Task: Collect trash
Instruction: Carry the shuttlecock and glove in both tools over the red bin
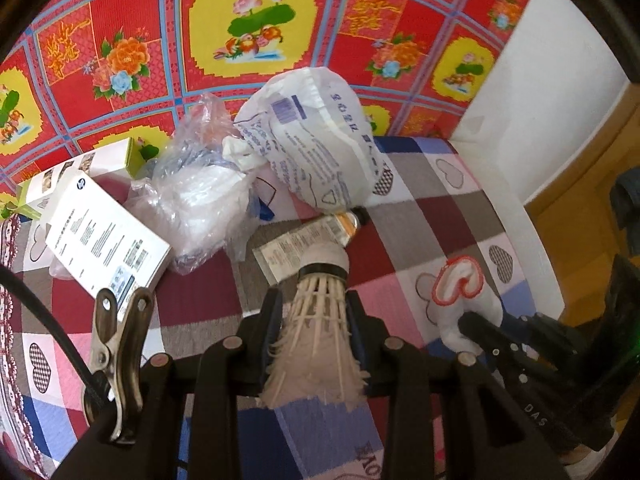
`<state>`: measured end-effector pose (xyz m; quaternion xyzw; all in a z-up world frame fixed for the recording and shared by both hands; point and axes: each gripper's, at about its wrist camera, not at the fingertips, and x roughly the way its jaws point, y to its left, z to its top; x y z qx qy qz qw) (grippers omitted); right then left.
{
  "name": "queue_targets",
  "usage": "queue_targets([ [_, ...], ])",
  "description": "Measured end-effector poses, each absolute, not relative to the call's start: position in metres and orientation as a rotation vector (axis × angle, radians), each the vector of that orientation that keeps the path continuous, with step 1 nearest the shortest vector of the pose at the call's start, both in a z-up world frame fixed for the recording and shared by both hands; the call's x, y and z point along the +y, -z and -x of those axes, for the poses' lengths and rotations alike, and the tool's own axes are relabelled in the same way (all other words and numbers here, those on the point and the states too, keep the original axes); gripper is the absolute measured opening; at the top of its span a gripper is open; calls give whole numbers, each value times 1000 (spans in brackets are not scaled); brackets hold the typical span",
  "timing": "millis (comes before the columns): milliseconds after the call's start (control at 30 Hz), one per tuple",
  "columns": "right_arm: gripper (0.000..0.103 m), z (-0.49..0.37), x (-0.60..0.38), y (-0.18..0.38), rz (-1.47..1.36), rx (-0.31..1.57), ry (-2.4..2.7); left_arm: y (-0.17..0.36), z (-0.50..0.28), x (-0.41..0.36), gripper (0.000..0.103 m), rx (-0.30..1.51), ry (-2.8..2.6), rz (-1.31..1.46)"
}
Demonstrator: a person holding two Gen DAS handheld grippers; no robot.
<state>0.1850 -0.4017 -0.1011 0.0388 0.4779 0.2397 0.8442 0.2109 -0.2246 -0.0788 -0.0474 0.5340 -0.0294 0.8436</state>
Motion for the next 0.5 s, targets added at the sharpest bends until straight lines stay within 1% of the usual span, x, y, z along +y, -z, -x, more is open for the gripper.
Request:
queue_targets([
  [500, 19, -128, -418, 78, -159, 975, -410, 62, -161, -237, 32, 1087, 126, 57],
])
